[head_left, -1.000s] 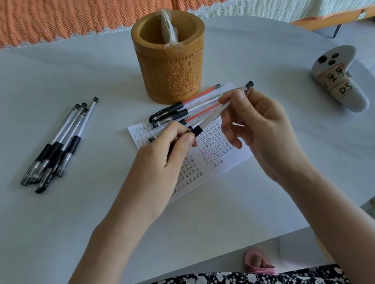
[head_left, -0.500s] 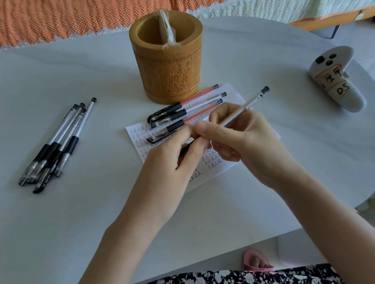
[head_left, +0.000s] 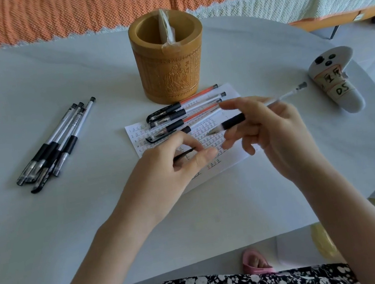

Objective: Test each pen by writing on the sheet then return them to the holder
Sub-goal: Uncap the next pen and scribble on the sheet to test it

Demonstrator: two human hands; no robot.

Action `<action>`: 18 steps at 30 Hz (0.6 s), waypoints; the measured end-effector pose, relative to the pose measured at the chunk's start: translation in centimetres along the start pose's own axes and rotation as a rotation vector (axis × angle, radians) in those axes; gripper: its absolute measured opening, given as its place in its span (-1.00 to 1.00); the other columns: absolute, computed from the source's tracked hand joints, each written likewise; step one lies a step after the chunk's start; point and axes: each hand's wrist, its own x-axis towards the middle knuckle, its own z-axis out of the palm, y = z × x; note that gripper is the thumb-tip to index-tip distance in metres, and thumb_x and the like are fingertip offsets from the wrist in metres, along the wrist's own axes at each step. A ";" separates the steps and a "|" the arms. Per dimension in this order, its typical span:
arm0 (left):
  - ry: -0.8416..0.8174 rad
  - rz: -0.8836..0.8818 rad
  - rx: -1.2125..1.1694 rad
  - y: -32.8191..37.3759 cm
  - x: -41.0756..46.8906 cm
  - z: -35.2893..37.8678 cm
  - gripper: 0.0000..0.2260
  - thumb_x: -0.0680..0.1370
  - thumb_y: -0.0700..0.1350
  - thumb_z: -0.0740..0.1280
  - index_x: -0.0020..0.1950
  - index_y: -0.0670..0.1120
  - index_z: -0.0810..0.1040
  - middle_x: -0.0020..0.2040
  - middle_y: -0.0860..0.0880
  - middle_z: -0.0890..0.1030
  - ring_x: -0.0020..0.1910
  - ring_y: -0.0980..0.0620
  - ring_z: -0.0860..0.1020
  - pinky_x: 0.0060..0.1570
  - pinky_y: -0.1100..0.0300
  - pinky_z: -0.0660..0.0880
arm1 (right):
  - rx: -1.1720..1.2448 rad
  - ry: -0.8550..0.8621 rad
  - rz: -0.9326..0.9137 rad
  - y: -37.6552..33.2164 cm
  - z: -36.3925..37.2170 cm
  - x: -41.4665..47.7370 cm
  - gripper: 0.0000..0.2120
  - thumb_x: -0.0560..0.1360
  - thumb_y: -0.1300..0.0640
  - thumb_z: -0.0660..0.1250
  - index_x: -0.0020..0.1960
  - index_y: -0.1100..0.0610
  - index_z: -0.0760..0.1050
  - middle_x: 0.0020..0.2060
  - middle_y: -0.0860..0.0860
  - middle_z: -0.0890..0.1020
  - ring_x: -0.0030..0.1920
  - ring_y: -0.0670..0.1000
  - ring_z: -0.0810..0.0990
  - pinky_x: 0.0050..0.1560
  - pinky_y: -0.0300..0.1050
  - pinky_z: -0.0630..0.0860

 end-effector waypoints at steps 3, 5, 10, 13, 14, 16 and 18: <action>0.018 -0.018 0.158 -0.1 -0.2 0.2 -0.75 0.40 0.24 0.33 -0.03 0.15 0.49 -0.42 0.08 0.46 -0.42 0.20 0.46 -0.29 0.20 0.45 | -0.008 0.066 0.004 -0.2 -0.5 0.0 -0.82 0.45 0.08 0.35 -0.16 0.21 0.59 -0.33 0.17 0.69 -0.29 0.14 0.70 -0.56 -0.25 0.33; 0.021 -0.017 0.246 0.1 -0.3 0.6 -0.75 0.40 0.21 0.35 0.01 0.17 0.48 -0.36 0.14 0.48 -0.32 0.21 0.52 -0.24 0.21 0.47 | -0.072 0.096 -0.007 0.0 -0.4 0.0 -0.82 0.34 0.06 0.44 -0.27 0.18 0.56 -0.38 0.14 0.67 -0.38 0.10 0.66 -0.57 -0.26 0.29; 0.042 -0.015 0.355 0.7 -0.2 1.0 -0.74 0.43 0.20 0.35 0.06 0.19 0.45 -0.46 0.07 0.37 -0.38 0.19 0.47 -0.27 0.20 0.42 | -0.197 0.196 -0.002 1.0 0.1 -0.2 -0.68 0.35 0.16 0.51 -0.40 0.12 0.37 -0.64 -0.05 0.43 -0.59 -0.04 0.33 -0.55 -0.29 0.21; 0.036 -0.017 0.386 0.8 -0.2 1.1 -0.74 0.46 0.19 0.32 0.11 0.19 0.45 -0.36 0.04 0.52 -0.24 0.10 0.58 -0.20 0.16 0.51 | -0.274 0.248 -0.071 1.6 0.6 -0.4 -0.70 0.46 0.17 0.42 -0.37 0.16 0.39 -0.62 0.04 0.47 -0.61 -0.02 0.37 -0.52 -0.30 0.27; 0.035 -0.018 0.389 0.8 -0.1 1.2 -0.74 0.46 0.19 0.32 0.12 0.19 0.45 -0.29 0.03 0.58 -0.22 0.08 0.60 -0.17 0.14 0.52 | -0.279 0.256 -0.096 1.8 0.7 -0.6 -0.72 0.49 0.18 0.39 -0.35 0.19 0.40 -0.61 0.06 0.49 -0.62 -0.04 0.38 -0.51 -0.34 0.28; 0.034 -0.018 0.403 0.9 0.0 1.4 -0.74 0.46 0.18 0.32 0.12 0.19 0.45 -0.23 0.01 0.61 -0.21 0.07 0.60 -0.15 0.11 0.53 | -0.290 0.261 -0.125 1.9 1.0 -0.8 -0.73 0.49 0.17 0.39 -0.32 0.25 0.44 -0.60 0.06 0.51 -0.63 -0.07 0.40 -0.51 -0.38 0.29; 0.030 -0.021 0.420 0.9 -0.1 1.5 -0.74 0.46 0.18 0.32 0.11 0.19 0.45 -0.27 0.01 0.59 -0.23 0.08 0.58 -0.15 0.12 0.53 | -0.330 0.274 -0.131 2.0 1.1 -0.9 -0.68 0.45 0.13 0.44 -0.37 0.25 0.43 -0.61 0.06 0.50 -0.62 -0.08 0.40 -0.48 -0.36 0.32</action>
